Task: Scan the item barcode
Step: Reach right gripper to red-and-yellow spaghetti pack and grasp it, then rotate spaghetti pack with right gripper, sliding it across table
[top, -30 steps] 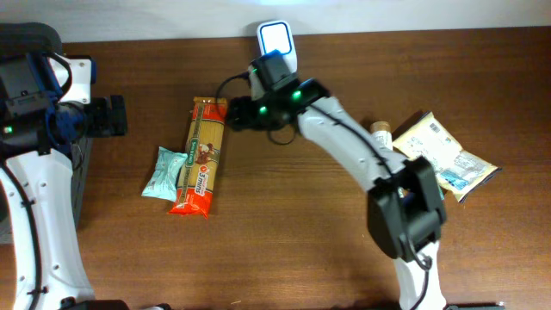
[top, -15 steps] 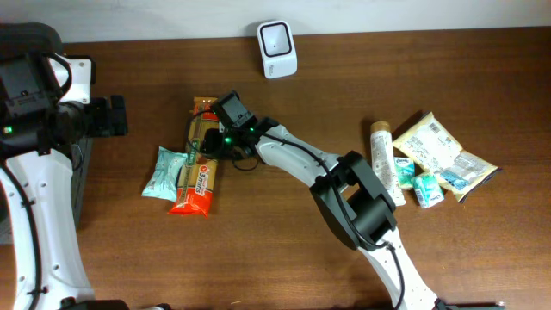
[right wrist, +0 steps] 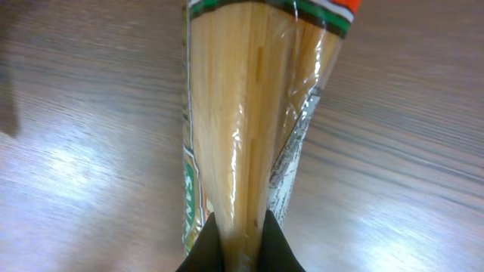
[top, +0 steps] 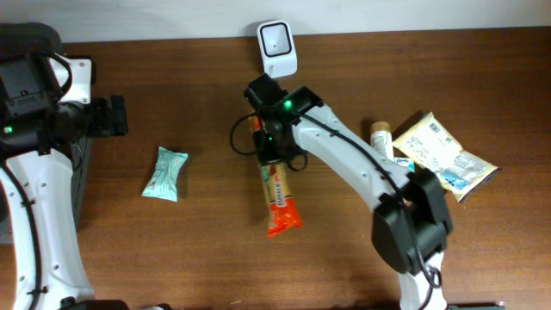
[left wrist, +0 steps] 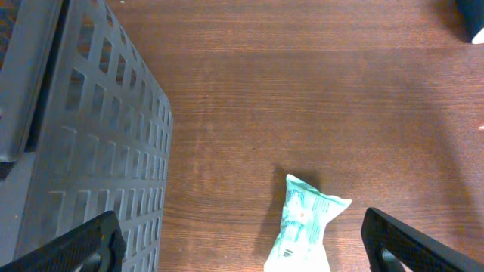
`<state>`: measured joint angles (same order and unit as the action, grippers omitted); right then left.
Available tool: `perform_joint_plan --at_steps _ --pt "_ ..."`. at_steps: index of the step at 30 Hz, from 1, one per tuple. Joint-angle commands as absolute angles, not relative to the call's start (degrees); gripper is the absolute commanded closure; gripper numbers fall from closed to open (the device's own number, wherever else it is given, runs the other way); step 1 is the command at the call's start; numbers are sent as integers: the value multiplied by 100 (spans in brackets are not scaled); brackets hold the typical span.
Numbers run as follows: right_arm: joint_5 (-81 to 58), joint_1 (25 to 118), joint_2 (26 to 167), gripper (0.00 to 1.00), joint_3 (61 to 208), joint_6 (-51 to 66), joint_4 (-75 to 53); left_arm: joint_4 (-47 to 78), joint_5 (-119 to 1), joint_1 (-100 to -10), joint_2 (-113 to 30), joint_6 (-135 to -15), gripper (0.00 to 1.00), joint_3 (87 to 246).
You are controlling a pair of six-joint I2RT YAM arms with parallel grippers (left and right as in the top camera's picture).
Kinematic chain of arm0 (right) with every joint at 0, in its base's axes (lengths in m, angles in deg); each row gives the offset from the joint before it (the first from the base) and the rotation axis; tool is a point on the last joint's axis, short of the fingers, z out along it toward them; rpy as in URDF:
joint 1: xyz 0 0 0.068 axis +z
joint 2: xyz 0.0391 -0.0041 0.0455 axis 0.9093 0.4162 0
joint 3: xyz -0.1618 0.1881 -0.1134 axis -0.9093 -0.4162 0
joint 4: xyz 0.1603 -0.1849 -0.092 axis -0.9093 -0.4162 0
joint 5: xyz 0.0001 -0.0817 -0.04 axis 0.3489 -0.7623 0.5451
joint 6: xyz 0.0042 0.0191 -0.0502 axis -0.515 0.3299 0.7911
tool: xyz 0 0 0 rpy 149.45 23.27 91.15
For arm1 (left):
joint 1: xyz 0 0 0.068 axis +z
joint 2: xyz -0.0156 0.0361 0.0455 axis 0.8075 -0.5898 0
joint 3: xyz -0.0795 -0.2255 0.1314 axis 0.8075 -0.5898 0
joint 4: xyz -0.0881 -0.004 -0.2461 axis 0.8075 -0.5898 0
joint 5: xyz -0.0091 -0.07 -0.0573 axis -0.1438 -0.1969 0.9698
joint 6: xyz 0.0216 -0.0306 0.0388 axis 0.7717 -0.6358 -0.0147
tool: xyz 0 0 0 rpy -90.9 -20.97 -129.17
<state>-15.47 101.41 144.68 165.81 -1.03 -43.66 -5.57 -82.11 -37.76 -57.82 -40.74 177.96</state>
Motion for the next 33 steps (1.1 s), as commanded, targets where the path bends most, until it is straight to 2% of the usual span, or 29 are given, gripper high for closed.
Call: perform_joint_plan --at_steps 1,4,11,12,13,14,17,19,20,22,25,27,28,29,30,32,33 --pt "-2874 10150 14324 96 16666 -17 -5024 -554 -8189 -3754 -5749 -3965 1 17833" --pt "-3497 10253 15017 96 16666 -168 -5124 -552 -8189 -3754 -5749 -3963 1 17833" --pt "-3549 11055 15655 96 16666 11 -4582 -554 -8189 -3754 -5749 -3963 1 17833" --pt "-3547 11134 15655 91 16666 9 -4558 -554 -8189 -3754 -5749 -3965 1 17833" --pt "-3543 11230 15655 71 16666 9 -4558 -554 -8189 -3754 -5749 -3965 1 17833" --pt "-3473 11282 15655 57 16666 50 -4541 -552 -8189 -3754 -5749 -3965 1 17833" --pt "-1914 11317 15655 51 16668 1207 -4477 -554 -8189 -3754 -5749 -3965 1 17833" --pt "-1070 11293 15622 46 16808 1554 -4639 -552 -8189 -3754 -5749 -3965 1 17833" --pt "-1022 11261 15618 45 17086 1561 -4893 -554 -8189 -3754 -5749 -3965 1 17833" --pt "-1001 11147 15592 35 17853 1709 -5511 -552 -8189 -3754 -5749 -3963 1 17833" --pt "-924 10723 15587 31 18847 1945 -6381 -554 -8189 -3754 -5749 -3963 1 17833" --pt "-920 10292 15592 34 18909 1937 -6438 -552 -8189 -3754 -5749 -3963 1 17833" --pt "-917 10050 15607 51 18795 1884 -6401 -552 -8189 -3754 -5749 -3965 1 17833" --pt "-893 9945 15609 72 18618 1738 -6316 -554 -8189 -3754 -5749 -3963 1 17833" --pt "-845 9947 15609 82 18491 1740 -6226 -557 -8189 -3754 -5749 -3965 1 17833" --pt "-771 10034 15609 89 18170 1738 -6010 -554 -8189 -3754 -5749 -3965 1 17833" --pt "-769 10117 15609 89 17888 1593 -5732 -554 -8189 -3754 -5749 -3963 1 17833"
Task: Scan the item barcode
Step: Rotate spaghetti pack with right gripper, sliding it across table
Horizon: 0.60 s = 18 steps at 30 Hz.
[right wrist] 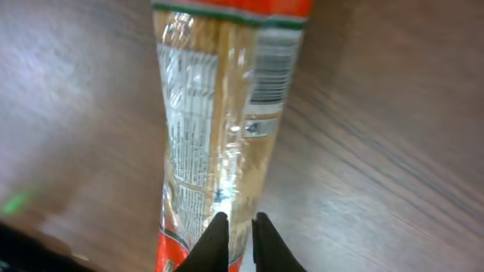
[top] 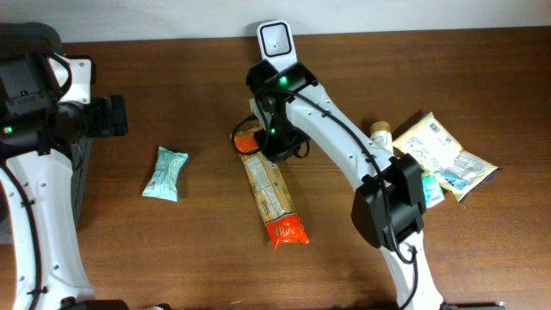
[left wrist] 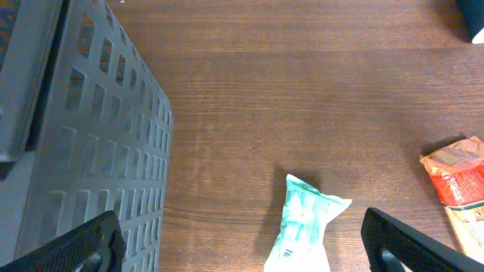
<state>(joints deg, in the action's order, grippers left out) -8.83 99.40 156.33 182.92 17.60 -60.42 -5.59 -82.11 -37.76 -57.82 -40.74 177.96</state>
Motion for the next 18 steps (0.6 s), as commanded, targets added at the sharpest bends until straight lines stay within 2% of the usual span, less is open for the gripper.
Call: perform_joint_plan --at_steps 1,5,6,7,9,10,14,15,17,18 --pt "-771 10185 15609 89 17634 1399 -5483 -554 -8189 -3754 -5749 -3965 1 17833" --pt "-236 10620 15609 91 16507 966 -4327 -552 -8189 -3756 -5749 -3965 1 17833" --pt "-231 10773 15609 87 16310 828 -4099 -552 -8189 -3754 -5749 -3965 1 17833" --pt "-238 10863 15611 75 16238 831 -4018 -554 -8189 -3754 -5749 -3965 1 17833" --pt "-236 10871 15609 56 16253 833 -3970 -554 -8189 -3754 -5749 -3965 1 17833" --pt "-233 10806 15607 51 16286 835 -3997 -554 -8189 -3754 -5749 -3965 1 17833" --pt "-316 10172 15172 49 17256 1217 -4980 -554 -8189 -3754 -5749 -3965 1 17833" --pt "-325 9995 15032 45 17451 1329 -5210 -554 -8189 -3754 -5749 -3965 1 17833" --pt "-316 9459 14827 30 17564 1613 -5671 -554 -8189 -3754 -5749 -3963 1 17833" --pt "-281 9331 14853 26 17512 1687 -5730 -554 -8189 -3754 -5749 -3965 1 17833"
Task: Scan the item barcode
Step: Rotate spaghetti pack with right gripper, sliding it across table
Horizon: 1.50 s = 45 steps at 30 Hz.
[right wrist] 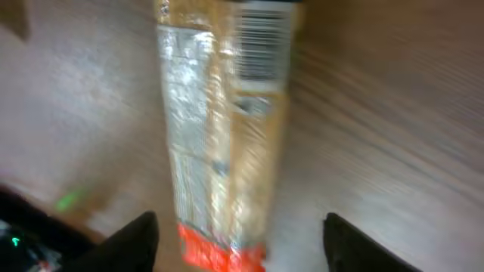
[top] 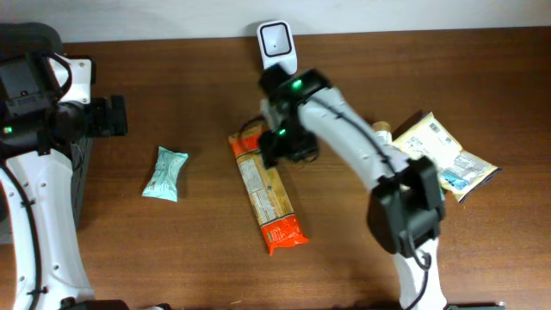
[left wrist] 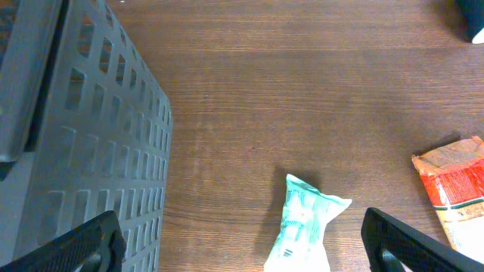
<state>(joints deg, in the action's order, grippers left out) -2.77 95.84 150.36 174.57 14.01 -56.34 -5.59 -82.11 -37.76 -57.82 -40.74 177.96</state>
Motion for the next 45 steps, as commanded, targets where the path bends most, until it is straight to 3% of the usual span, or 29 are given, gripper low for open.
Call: perform_joint_plan --at_steps 1,10,18,19,20,21,23,26,28,31,32,34,38,39,40,41,43,45 --pt "57 9186 14866 25 17320 1928 -5669 -557 -8189 -3754 -5749 -3965 1 17833" --pt "1161 9219 14870 22 15366 2214 -4255 -570 -8189 -3756 -5749 -3965 1 17833" --pt "1944 9326 14870 28 14037 1913 -3081 -572 -8189 -3756 -5749 -3963 1 17833" --pt "1946 9326 14870 31 14037 1910 -3061 -572 -8189 -3756 -5749 -3965 1 17833" --pt "1935 9326 14870 63 14037 1910 -3059 -570 -8189 -3756 -5749 -3963 1 17833" --pt "1924 9326 14870 79 14037 1910 -3059 -570 -8189 -3754 -5749 -3965 1 17833" --pt "1928 9328 14868 96 14037 1913 -3061 -570 -8189 -3754 -5749 -3965 1 17833" --pt "1762 9234 14789 96 14327 1934 -3199 -570 -8189 -3754 -5749 -3965 1 17833" --pt "899 9226 14586 96 14942 1934 -3688 -570 -8189 -3754 -5749 -3965 1 17833" --pt "-1709 9612 14274 96 16163 1569 -4665 -570 -8189 -3754 -5749 -3963 1 17833" --pt "-2985 9943 14282 96 16273 1185 -4803 -570 -8189 -3754 -5749 -3965 1 17833" --pt "-4098 10412 14486 96 16179 697 -4823 -570 -8189 -3754 -5749 -3965 1 17833" --pt "-4526 11256 15233 95 16152 577 -4718 -570 -8189 -3754 -5749 -3963 1 17833" --pt "-4504 11403 15297 89 16152 577 -4707 -572 -8189 -3754 -5749 -3963 1 17833" --pt "-4482 11569 15301 65 16155 577 -4676 -570 -8189 -3754 -5749 -3965 1 17833" --pt "-4482 11647 15301 55 16155 577 -4674 -570 -8189 -3754 -5749 -3965 1 17833" --pt "-4342 11639 15277 47 16174 579 -4681 -570 -8189 -3754 -5749 -3965 1 17833" --pt "-3914 11379 15209 45 16334 647 -4681 -570 -8189 -3754 -5749 -3965 1 17833"
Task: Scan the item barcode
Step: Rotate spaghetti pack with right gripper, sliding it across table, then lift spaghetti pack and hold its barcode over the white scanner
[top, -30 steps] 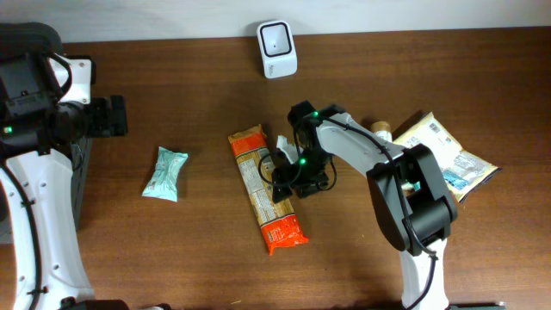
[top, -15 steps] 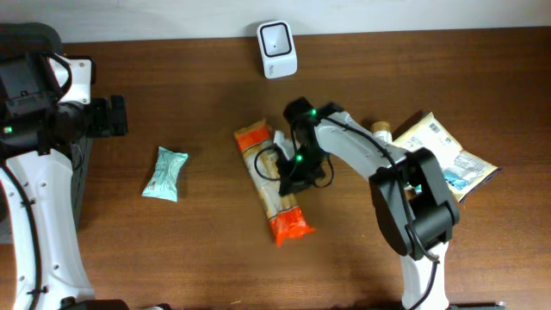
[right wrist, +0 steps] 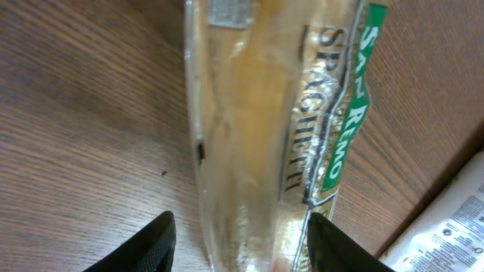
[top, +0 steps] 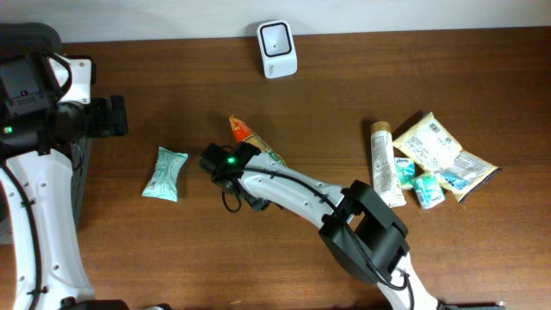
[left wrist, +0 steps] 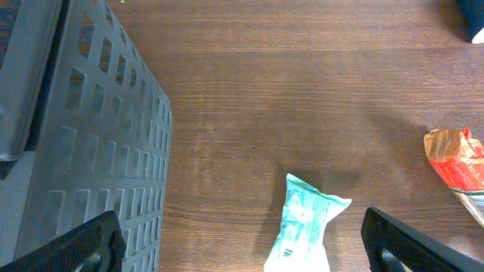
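Note:
The white barcode scanner [top: 277,38] stands at the table's far edge. A long clear spaghetti pack [right wrist: 257,128] with an orange end [top: 241,131] lies on the table, mostly hidden under my right arm in the overhead view. My right gripper [top: 225,168] is low over it and open; the pack runs between its two black fingers [right wrist: 160,243]. My left gripper [left wrist: 242,249] hangs open at the far left, above a mint-green packet [left wrist: 306,227]. No barcode shows on the pack in these views.
A grey slotted basket [left wrist: 83,136] stands at the left edge. At the right of the table lie a white tube [top: 381,159], a pale yellow snack bag [top: 435,145] and a small green packet [top: 424,189]. The mint-green packet [top: 164,173] lies left of the spaghetti.
My right gripper has moved from near the scanner down and left to the middle of the table, still open, now straddling the spaghetti pack. The pack has turned. The left arm is unchanged.
My right gripper was shut on the spaghetti pack below the scanner. Then it still held the pack close under the scanner, barcode side showing. Then it was open with the pack flat on the table. Now it is open around the pack, further left.

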`<state>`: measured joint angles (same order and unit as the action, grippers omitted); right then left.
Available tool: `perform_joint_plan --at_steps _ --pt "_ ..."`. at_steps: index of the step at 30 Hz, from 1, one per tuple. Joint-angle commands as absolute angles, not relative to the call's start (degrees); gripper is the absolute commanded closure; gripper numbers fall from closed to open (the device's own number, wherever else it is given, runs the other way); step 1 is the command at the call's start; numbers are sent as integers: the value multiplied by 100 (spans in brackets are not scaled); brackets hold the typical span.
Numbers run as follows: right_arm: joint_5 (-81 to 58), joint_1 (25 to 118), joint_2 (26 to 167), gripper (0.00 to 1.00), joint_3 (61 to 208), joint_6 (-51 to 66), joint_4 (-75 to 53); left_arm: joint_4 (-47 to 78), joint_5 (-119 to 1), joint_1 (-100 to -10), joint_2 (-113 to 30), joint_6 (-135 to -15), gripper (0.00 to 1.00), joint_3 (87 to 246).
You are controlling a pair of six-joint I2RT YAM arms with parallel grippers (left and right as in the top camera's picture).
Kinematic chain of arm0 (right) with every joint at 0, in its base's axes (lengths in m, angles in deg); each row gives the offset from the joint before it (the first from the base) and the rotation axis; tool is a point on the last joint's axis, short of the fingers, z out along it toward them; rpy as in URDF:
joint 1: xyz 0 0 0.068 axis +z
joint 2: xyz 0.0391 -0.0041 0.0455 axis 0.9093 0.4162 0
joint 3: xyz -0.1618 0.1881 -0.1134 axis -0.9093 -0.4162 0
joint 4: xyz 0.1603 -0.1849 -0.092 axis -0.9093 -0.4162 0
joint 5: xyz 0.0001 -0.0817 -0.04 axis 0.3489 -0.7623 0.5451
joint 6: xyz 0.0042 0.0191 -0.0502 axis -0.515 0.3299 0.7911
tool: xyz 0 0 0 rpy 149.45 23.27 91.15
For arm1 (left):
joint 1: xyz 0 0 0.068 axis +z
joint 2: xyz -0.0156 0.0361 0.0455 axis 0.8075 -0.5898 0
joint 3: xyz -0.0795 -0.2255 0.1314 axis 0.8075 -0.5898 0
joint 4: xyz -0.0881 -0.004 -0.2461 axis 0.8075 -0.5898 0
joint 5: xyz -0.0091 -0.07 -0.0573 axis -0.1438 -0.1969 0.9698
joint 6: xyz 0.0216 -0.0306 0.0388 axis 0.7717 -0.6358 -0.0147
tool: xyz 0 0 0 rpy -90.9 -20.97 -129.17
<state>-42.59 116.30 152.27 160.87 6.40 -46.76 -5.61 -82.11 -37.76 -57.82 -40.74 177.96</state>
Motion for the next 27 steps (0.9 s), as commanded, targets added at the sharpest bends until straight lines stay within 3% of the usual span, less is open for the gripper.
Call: perform_joint_plan --at_steps 1,6,7,9,10,11,13,15,19,25,27 --pt "-3785 11276 15194 44 16393 667 -4694 -570 -8189 -3754 -5749 -3965 1 17833" --pt "-2649 10410 15194 11 16181 1338 -4534 -570 -8189 -3754 -5749 -3963 1 17833" --pt "-2133 10264 15194 11 16023 1635 -4467 -570 -8189 -3754 -5749 -3965 1 17833" --pt "-1479 9980 15194 19 15661 1812 -4344 -570 -8189 -3754 -5749 -3963 1 17833" --pt "-1317 9899 15194 33 15564 1812 -4309 -570 -8189 -3754 -5749 -3965 1 17833" --pt "-1182 9838 15194 54 15527 1812 -4309 -570 -8189 -3754 -5749 -3965 1 17833" --pt "-1022 9779 15194 82 15492 1812 -4307 -570 -8189 -3754 -5749 -3965 1 17833" --pt "-931 9772 15192 96 15495 1810 -4263 -570 -8189 -3754 -5749 -3965 1 17833" --pt "-137 9733 14748 96 15757 1985 -4246 -570 -8189 -3754 -5749 -3963 1 17833" --pt "2971 8948 13176 96 15844 3340 -4477 -570 -8189 -3754 -5749 -3965 1 17833" --pt "3174 8843 13069 96 15844 3403 -4571 -570 -8189 -3754 -5749 -3965 1 17833"
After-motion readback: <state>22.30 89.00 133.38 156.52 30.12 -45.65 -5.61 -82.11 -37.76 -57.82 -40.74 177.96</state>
